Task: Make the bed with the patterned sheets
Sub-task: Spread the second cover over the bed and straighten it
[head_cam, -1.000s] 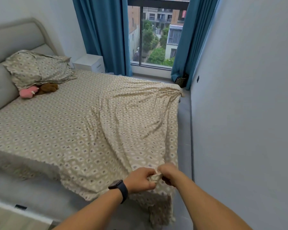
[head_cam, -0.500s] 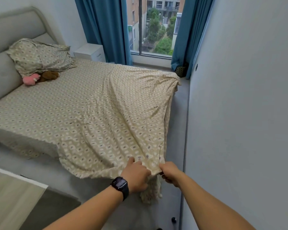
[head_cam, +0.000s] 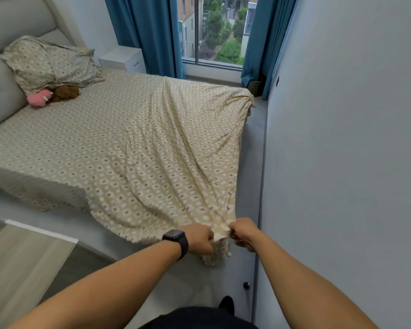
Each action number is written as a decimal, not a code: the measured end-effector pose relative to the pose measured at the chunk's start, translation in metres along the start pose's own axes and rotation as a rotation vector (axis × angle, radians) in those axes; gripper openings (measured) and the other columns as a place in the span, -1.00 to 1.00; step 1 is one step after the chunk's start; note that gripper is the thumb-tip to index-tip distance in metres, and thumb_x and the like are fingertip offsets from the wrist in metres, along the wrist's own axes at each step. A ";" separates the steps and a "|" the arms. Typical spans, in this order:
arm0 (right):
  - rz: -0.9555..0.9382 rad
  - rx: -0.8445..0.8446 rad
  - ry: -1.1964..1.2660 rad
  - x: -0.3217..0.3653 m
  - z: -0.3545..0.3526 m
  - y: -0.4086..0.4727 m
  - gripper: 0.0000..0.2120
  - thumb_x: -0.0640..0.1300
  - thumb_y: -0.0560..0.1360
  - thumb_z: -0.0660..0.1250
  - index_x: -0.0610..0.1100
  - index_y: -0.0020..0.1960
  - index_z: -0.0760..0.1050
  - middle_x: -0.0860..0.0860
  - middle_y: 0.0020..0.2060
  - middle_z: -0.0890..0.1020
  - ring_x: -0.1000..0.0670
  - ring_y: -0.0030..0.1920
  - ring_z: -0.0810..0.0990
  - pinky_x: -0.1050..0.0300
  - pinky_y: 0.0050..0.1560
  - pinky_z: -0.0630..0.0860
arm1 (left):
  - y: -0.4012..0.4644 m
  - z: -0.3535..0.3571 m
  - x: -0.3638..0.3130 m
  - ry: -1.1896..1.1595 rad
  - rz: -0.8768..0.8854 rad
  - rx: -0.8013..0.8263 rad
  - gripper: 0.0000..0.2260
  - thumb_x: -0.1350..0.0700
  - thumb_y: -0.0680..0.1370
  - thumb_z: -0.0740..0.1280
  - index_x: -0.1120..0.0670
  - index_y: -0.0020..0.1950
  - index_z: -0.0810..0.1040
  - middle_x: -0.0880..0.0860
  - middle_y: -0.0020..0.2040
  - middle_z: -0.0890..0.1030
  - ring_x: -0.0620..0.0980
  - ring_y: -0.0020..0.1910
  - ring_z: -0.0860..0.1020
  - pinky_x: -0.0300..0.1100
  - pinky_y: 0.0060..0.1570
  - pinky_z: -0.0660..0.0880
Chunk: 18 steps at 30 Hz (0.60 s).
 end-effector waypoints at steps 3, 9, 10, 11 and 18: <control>-0.024 0.036 0.116 -0.004 0.015 0.001 -0.86 -0.26 0.57 0.26 -0.23 -0.01 0.61 -0.18 -0.07 0.69 -0.08 -0.13 0.62 0.03 -0.09 0.63 | -0.009 0.011 0.013 -0.124 0.022 0.002 -0.78 0.05 0.48 0.35 0.09 -0.27 0.38 0.09 -0.31 0.44 0.06 -0.32 0.37 -0.10 -0.34 0.25; -0.044 0.033 0.268 0.003 0.030 -0.007 -0.70 -0.52 0.49 0.12 -0.30 -0.01 0.58 -0.24 -0.03 0.68 -0.14 -0.11 0.66 -0.06 -0.01 0.63 | -0.015 0.020 0.016 -0.242 0.073 -0.004 -0.76 0.02 0.50 0.43 0.05 -0.25 0.42 -0.04 -0.33 0.49 -0.03 -0.33 0.44 -0.14 -0.31 0.33; -0.049 0.023 0.249 0.002 0.030 -0.007 -0.68 -0.53 0.43 0.11 -0.33 -0.01 0.58 -0.26 -0.03 0.67 -0.15 -0.12 0.64 -0.04 -0.06 0.61 | -0.016 0.023 0.013 -0.263 0.101 0.025 -0.74 0.02 0.51 0.44 0.02 -0.25 0.40 -0.06 -0.33 0.47 -0.06 -0.34 0.42 -0.14 -0.31 0.32; -0.054 0.020 0.236 0.001 0.030 -0.007 -0.67 -0.53 0.39 0.11 -0.34 -0.02 0.58 -0.26 -0.04 0.66 -0.16 -0.12 0.61 0.00 -0.12 0.58 | -0.018 0.026 0.009 -0.275 0.133 0.046 -0.73 0.02 0.52 0.45 0.02 -0.25 0.39 -0.06 -0.34 0.44 -0.07 -0.35 0.38 -0.14 -0.32 0.29; -0.052 -0.100 0.100 -0.027 0.023 0.012 -0.70 -0.31 0.31 0.20 -0.40 0.00 0.50 -0.10 -0.21 0.56 -0.07 -0.21 0.51 0.03 -0.25 0.45 | -0.018 0.047 -0.012 -0.309 0.218 0.069 -0.87 0.12 0.48 0.44 0.09 -0.07 0.51 -0.05 -0.23 0.49 -0.04 -0.26 0.42 -0.13 -0.25 0.35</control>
Point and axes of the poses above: each hand's wrist, its own y-axis towards the middle knuckle, its own z-axis out of the palm, x = y × z, the point moved 5 cm from there along y, towards the middle knuckle
